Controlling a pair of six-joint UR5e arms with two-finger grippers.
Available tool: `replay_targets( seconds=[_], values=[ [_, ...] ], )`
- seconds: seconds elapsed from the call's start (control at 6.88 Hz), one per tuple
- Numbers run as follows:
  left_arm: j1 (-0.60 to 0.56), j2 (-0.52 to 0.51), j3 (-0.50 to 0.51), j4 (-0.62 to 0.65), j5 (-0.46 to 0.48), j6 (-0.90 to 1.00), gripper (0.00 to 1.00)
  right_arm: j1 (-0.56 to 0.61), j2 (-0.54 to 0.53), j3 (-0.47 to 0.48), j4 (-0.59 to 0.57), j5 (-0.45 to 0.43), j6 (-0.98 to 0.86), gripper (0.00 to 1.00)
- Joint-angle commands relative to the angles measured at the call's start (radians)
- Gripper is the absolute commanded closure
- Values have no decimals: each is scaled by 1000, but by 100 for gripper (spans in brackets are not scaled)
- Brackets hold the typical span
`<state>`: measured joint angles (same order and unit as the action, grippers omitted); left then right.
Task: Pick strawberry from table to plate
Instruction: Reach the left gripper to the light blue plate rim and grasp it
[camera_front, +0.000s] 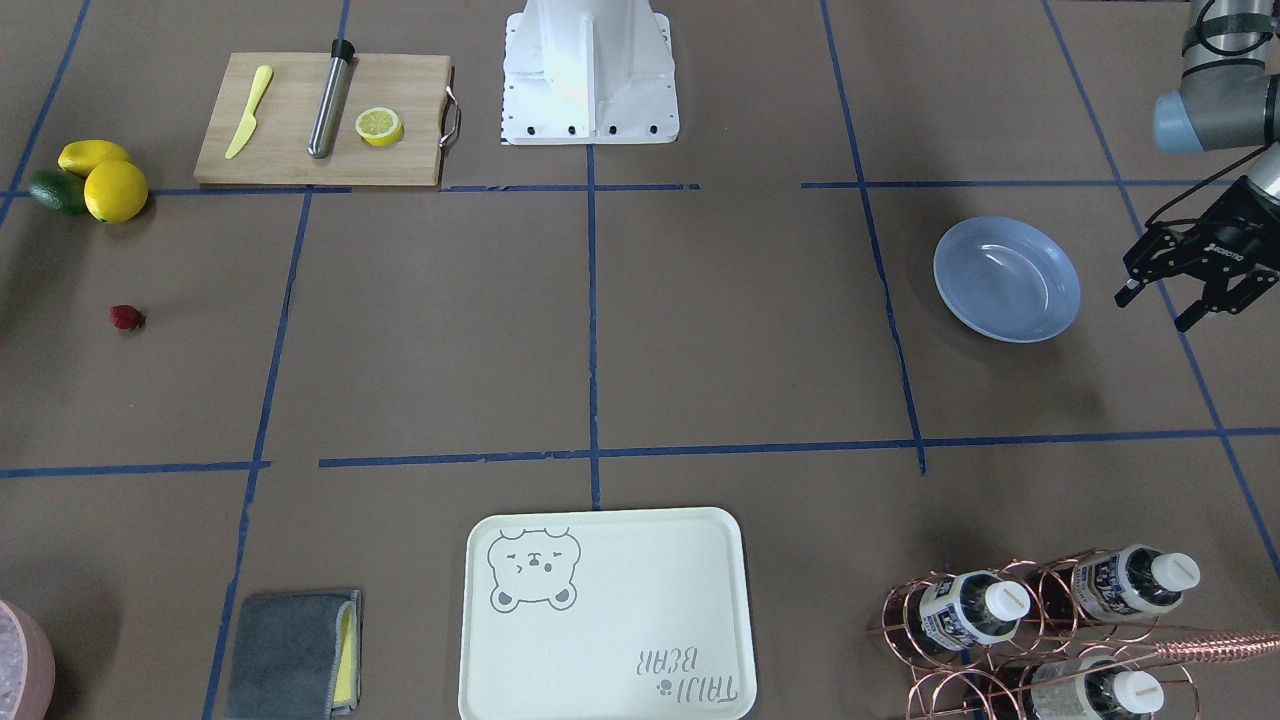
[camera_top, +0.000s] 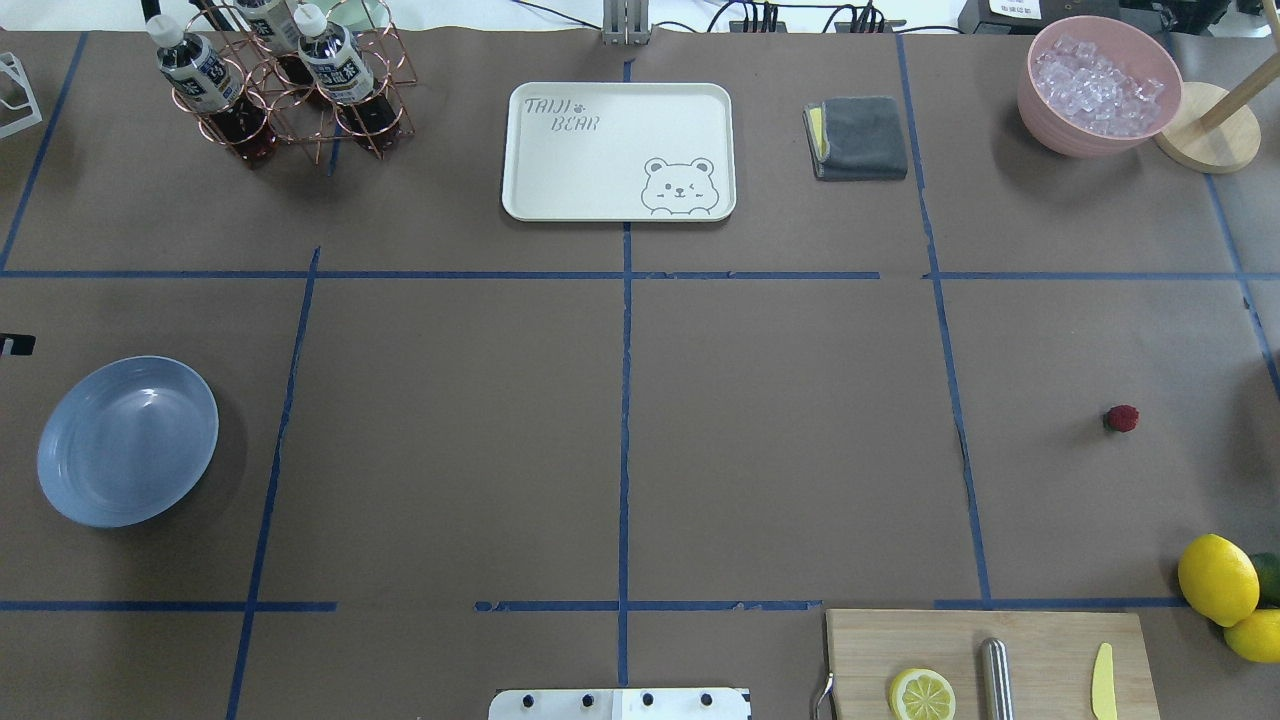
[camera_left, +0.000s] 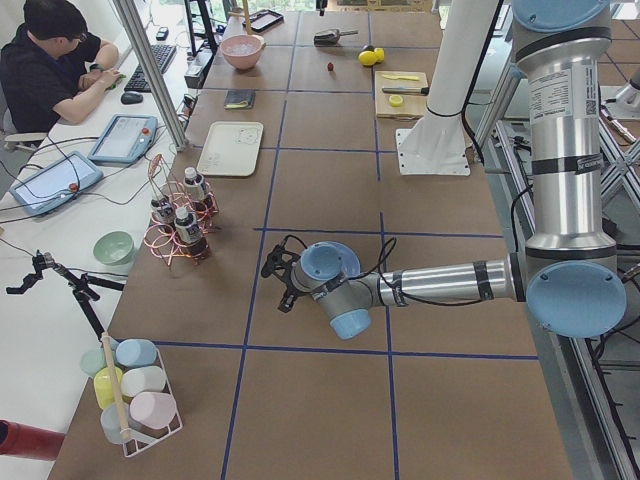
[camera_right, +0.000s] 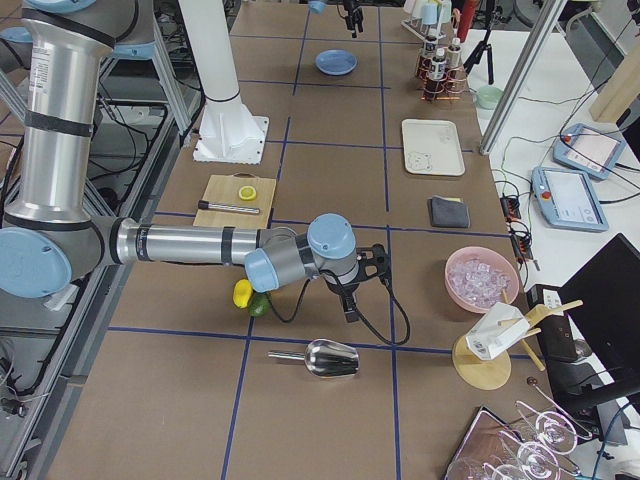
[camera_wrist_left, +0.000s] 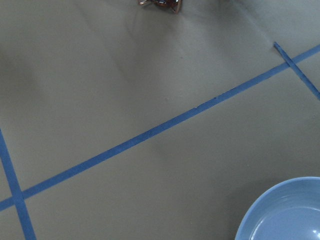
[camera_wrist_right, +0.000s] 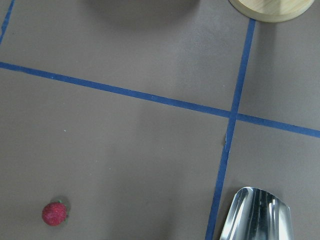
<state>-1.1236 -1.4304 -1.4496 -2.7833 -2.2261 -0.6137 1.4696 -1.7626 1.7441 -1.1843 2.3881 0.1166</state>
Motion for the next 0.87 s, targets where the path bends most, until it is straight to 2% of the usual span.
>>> replay_targets(
  seconds=[0.0,0.44,0.58,0.73],
  values=[
    [77,8,70,-123,17,-123,37,0,0,0,0,0,21,0],
    [145,8,106,-163,17,-124,40,0,0,-1,0,-1,31,0],
    [157,8,106,-163,17,-126,61,0,2,0,0,-1,31,0],
    [159,8,103,-163,13,-124,100,0,2,0,0,-1,31,0]
  ],
)
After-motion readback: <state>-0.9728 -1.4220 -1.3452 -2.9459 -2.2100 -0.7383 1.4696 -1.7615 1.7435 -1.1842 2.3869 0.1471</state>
